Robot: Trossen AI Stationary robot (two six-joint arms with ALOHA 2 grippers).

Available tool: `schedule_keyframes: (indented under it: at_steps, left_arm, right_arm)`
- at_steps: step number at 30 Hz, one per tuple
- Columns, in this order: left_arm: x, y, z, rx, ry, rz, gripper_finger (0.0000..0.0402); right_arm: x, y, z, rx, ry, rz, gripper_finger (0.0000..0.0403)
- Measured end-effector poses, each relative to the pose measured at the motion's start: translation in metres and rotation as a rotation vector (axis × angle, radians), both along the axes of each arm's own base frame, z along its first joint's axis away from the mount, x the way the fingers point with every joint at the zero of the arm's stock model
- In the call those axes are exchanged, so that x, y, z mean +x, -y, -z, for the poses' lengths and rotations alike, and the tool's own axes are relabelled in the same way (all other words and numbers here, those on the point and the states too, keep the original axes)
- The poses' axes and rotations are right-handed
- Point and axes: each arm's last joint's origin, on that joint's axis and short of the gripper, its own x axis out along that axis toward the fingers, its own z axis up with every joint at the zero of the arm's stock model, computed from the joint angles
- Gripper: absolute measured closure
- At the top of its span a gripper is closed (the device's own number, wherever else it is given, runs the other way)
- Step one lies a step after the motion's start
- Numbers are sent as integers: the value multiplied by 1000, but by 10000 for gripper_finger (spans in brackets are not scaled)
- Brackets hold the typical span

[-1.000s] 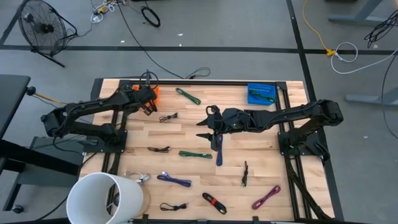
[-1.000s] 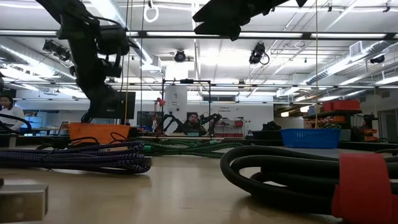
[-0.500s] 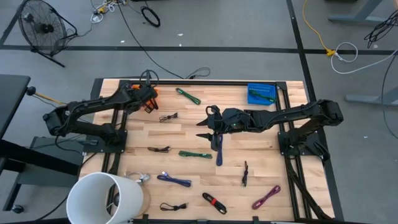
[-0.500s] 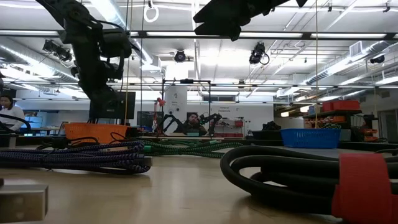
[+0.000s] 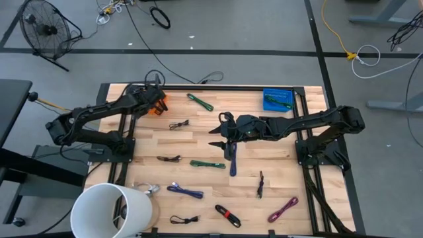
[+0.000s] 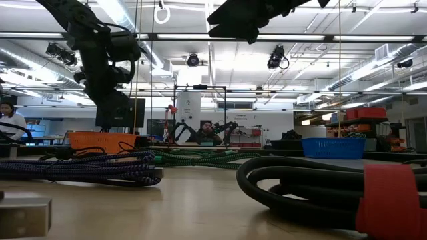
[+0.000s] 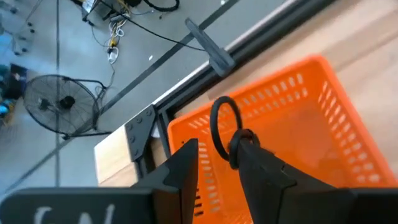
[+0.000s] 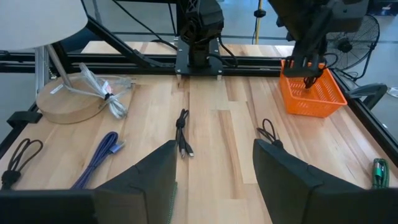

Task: Pick & Place USB Port
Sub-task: Put the black charger cable into the orange bin

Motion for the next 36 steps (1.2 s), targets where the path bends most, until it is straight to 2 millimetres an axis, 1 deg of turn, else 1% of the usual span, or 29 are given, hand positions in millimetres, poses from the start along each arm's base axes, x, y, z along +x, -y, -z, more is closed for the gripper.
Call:
schedule_keyframes:
  at_steps: [11,14,17,20,22,25,27,31,34,36]
  left_arm:
    - [6,-5,-5,76,91,-19,285]
    - [8,-4,-4,31,126,24,285]
    - [13,0,-3,-66,170,138,285]
    - [18,9,-3,-205,252,294,285]
    - [23,17,-3,-329,340,397,285]
    - [31,30,-2,-495,482,480,285]
    - [37,39,-2,-560,510,532,285]
    - [47,55,1,-577,472,597,285]
    - [53,62,3,-528,418,622,285]
    - [54,64,6,-479,367,595,285]
  right_arm:
    - [0,0,0,-2,0,-1,191]
    - [0,0,0,-2,-1,-1,191]
    - [0,0,1,-3,-9,0,191]
    - [0,0,1,-3,-8,2,191]
    - [0,0,1,-3,-9,3,191]
    - [0,0,1,-1,-8,4,191]
    - [0,0,1,-1,-8,4,191]
    - [0,0,1,-1,-7,3,191]
    - [0,0,1,-1,-6,4,191]
    - [0,0,0,-1,-3,4,191]
